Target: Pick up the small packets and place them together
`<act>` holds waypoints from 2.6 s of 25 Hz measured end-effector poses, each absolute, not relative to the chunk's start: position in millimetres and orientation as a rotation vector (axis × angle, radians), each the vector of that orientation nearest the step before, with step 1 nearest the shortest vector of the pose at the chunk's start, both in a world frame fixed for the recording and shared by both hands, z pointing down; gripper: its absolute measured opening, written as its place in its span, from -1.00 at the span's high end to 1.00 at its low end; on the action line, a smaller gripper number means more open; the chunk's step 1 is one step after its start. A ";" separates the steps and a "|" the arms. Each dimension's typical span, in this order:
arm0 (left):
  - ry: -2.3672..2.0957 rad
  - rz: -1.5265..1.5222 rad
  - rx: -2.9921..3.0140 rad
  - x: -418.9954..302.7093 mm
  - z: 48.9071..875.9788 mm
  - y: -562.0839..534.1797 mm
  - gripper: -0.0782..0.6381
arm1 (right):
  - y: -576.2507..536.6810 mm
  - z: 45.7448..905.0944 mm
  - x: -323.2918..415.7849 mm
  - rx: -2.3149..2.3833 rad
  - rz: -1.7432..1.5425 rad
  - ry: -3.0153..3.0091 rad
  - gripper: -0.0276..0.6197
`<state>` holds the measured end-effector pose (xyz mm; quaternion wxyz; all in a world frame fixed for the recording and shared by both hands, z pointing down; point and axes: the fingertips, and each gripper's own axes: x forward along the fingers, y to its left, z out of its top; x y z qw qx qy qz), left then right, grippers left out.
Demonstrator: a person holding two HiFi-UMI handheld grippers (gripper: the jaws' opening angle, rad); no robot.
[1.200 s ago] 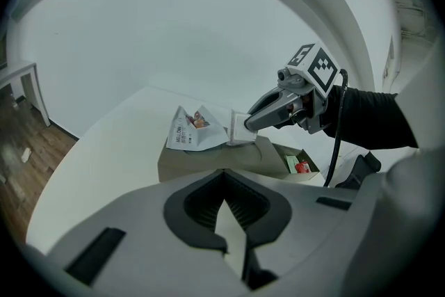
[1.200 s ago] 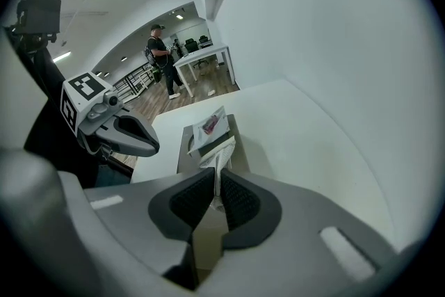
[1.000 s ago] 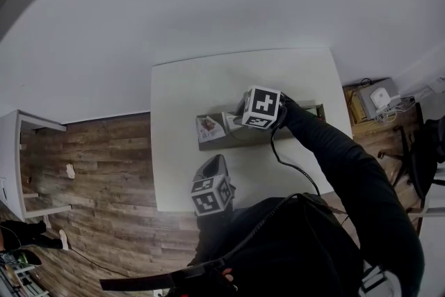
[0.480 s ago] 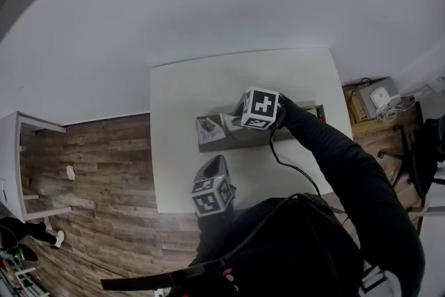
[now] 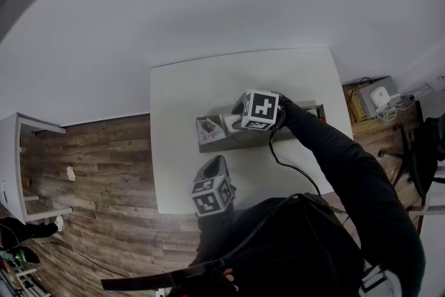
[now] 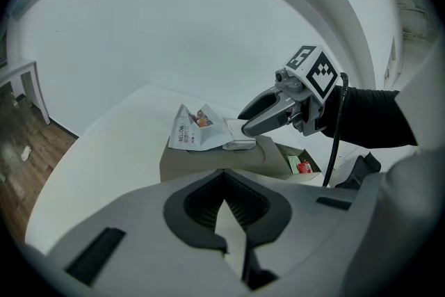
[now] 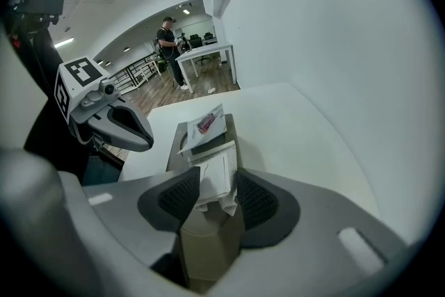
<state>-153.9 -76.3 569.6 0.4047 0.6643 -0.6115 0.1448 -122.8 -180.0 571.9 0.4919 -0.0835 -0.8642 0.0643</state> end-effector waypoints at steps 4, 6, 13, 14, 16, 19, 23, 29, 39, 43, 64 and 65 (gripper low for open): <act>-1.538 0.367 1.683 -152.9 569.7 -78.4 0.78 | -184.4 567.5 -118.1 -0.206 0.139 -2.107 0.37; -1.536 0.370 1.687 -151.5 569.6 -79.1 0.78 | -190.4 561.0 -112.5 -0.194 0.134 -2.121 0.37; -1.520 0.379 1.707 -146.2 569.2 -85.2 0.78 | -222.5 520.3 -72.0 -0.072 0.189 -2.256 0.37; -1.518 0.381 1.710 -145.4 568.8 -86.2 0.78 | -225.8 515.3 -61.6 -0.052 0.200 -2.265 0.37; -1.512 0.385 1.718 -143.6 568.5 -87.5 0.78 | -229.3 509.2 -37.0 -0.013 0.215 -2.265 0.37; -1.502 0.397 1.728 -139.8 569.3 -89.0 0.78 | -228.7 510.0 6.6 0.041 0.228 -2.226 0.37; -1.490 0.410 1.742 -134.0 569.7 -92.2 0.78 | -218.3 525.6 63.3 0.084 0.268 -2.143 0.37; -1.478 0.431 1.757 -125.9 568.3 -93.6 0.78 | -198.0 563.3 129.5 0.120 0.339 -1.996 0.37; -1.487 0.442 1.748 -121.6 569.4 -94.1 0.78 | -187.4 616.1 166.5 0.051 0.314 -1.777 0.37; -1.492 0.442 1.735 -123.6 571.2 -93.3 0.78 | -186.8 626.0 165.1 0.028 0.324 -1.746 0.37; -1.502 0.433 1.716 -127.2 573.8 -91.6 0.78 | -191.8 672.9 177.8 -0.053 0.193 -1.488 0.54; -1.502 0.432 1.716 -127.2 573.8 -91.3 0.78 | -195.4 678.0 180.9 -0.042 0.177 -1.484 0.58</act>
